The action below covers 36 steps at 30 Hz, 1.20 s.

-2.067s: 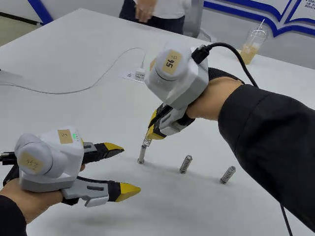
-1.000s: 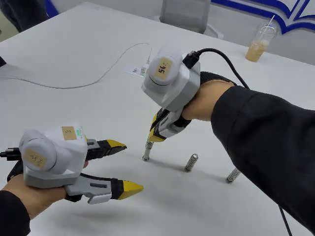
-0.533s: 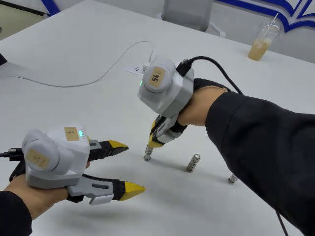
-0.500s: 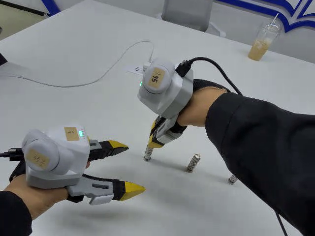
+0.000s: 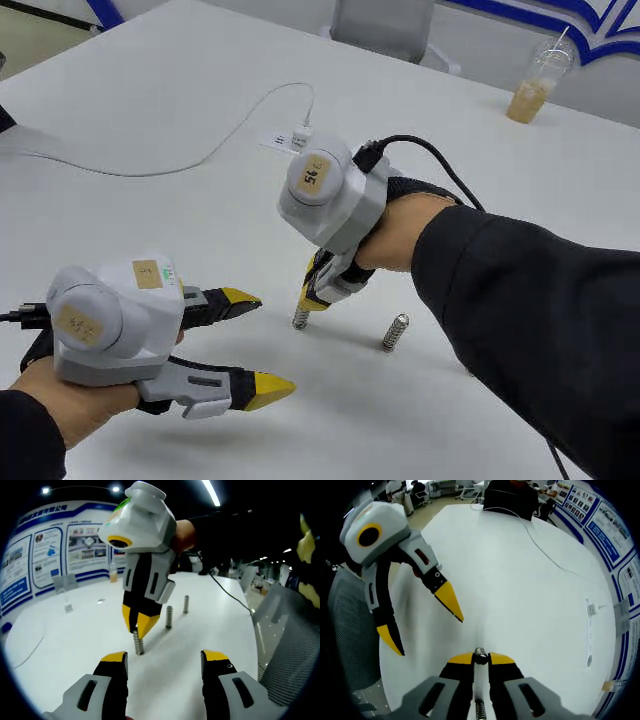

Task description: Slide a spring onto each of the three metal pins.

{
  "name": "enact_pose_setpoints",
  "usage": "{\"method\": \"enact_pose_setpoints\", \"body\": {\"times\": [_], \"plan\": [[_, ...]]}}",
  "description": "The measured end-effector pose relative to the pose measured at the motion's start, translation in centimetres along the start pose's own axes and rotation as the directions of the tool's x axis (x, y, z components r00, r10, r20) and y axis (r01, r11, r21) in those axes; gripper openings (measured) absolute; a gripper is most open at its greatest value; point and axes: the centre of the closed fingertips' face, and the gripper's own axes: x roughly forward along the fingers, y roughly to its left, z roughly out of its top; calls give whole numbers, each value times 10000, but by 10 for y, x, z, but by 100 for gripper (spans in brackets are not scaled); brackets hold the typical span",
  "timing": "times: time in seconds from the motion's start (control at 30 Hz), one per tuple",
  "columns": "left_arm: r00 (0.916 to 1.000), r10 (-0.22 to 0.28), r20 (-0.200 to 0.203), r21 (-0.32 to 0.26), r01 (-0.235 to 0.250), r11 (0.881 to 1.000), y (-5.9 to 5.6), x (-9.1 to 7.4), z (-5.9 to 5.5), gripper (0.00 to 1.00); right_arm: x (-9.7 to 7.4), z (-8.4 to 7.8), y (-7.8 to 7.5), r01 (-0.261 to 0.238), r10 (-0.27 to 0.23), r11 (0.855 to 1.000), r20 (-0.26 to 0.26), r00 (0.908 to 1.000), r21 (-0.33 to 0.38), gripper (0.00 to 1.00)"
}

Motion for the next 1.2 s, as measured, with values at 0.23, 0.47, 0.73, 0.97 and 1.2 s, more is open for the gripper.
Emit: {"method": "enact_pose_setpoints", "body": {"times": [0.23,0.47,0.73,0.97,1.2], "plan": [[10000,30,0,-41,-30,10000,1,0,-1,60,4,0,0,-24,23,9999,55,10000,119,12],[10000,44,-14,-54,-44,10000,2,1,0,61,3,0,-1,7,-13,9998,294,9996,203,15],[10000,85,-48,-68,-85,9999,3,1,2,63,-5,-6,-2,85,-116,9987,610,9981,506,21],[9999,95,-78,-19,-95,10000,2,2,5,64,-17,-9,-2,70,-166,9961,1083,9940,884,25],[9999,112,-84,23,-112,9999,2,3,9,65,-28,-15,-1,49,-236,9923,1498,9884,1238,30]]}}
